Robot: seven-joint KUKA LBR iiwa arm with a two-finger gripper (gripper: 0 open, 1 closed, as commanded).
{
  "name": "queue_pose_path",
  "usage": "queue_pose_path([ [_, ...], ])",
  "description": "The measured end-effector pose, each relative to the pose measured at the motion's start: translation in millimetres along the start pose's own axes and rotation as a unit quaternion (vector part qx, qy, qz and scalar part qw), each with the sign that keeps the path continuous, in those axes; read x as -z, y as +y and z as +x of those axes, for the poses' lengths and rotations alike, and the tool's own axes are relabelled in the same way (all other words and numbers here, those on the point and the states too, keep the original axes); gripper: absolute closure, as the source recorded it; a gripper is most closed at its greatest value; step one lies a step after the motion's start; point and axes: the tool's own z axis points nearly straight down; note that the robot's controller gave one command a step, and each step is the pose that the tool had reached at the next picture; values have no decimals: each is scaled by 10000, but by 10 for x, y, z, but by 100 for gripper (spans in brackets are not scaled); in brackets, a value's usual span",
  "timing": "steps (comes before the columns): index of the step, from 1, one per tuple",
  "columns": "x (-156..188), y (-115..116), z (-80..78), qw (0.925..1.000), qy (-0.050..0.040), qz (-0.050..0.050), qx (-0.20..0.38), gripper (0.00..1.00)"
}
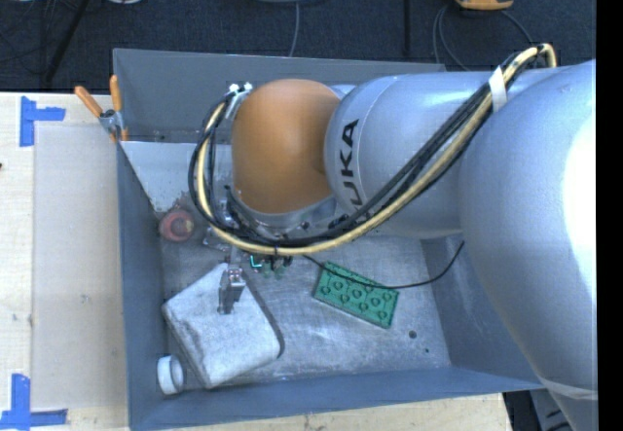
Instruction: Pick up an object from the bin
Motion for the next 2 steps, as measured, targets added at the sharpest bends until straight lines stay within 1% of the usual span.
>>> queue_pose_path([
  [1, -746, -467, -266, 9988, -56, -4, -481, 0],
  [2, -801, -550, -414, 9999, -41, -30, -133, 0],
])
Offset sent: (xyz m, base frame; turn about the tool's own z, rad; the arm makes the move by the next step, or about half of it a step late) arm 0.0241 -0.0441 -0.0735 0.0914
